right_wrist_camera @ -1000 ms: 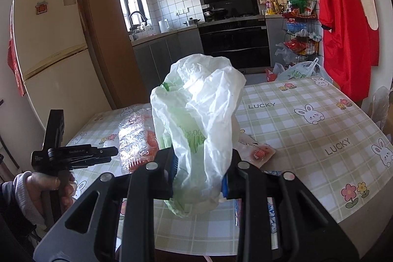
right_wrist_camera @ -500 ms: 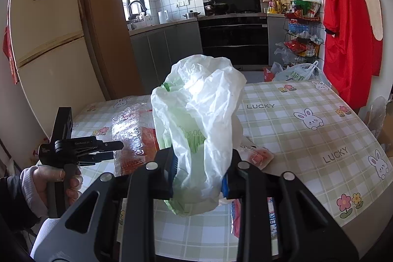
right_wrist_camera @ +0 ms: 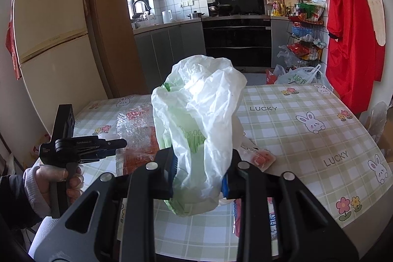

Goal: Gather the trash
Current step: 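Grasp the clear plastic container with the left gripper while the right gripper holds the bag, then lift the clear container with the left gripper while the right gripper carries the bag toward the bin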

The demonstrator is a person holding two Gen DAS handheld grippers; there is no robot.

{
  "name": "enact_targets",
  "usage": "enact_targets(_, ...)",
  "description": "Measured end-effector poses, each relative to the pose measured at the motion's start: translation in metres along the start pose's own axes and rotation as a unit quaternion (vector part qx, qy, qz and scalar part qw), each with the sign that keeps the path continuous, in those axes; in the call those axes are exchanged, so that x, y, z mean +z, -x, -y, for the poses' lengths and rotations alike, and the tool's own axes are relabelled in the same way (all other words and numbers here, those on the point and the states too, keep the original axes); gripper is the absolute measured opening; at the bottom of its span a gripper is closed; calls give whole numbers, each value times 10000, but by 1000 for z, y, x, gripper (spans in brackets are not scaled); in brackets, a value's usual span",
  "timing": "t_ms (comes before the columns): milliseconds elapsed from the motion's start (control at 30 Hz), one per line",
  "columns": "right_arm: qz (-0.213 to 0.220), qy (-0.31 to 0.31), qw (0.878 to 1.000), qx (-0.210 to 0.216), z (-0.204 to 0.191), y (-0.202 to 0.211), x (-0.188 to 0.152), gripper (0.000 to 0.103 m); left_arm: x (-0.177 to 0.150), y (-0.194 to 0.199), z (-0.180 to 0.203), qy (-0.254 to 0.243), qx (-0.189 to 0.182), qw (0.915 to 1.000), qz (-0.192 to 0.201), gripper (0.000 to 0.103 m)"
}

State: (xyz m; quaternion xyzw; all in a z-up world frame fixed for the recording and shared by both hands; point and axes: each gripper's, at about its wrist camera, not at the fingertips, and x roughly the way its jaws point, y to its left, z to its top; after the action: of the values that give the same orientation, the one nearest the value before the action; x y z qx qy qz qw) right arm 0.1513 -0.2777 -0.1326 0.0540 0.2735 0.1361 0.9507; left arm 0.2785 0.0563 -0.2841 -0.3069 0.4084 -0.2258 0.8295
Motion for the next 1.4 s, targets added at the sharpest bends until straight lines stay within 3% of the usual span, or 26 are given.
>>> enact_targets(233,81,8,10000,48,-1,6,-2,29,-6,19,32,-635,94,9978,168,33)
enact_targets(433,178,18,9998,68,2,16,-4,29,-10,34,60,-906,-183,9953,291,25)
enact_targets(667,280,22,9996,101,2,28,-5,29,-13,45,83,-1147,-488,9916,334,23)
enact_targets(833,355,15,9993,121,1,37,-5,29,-16,47,100,-1337,-653,9884,287,6)
enact_targets(1133,427,-17,9990,129,3,51,-4,29,-21,47,107,-1320,-740,9883,180,6)
enact_targets(1400,477,-8,9983,323,-3,65,-3,29,-22,99,128,-1388,-831,9847,647,6)
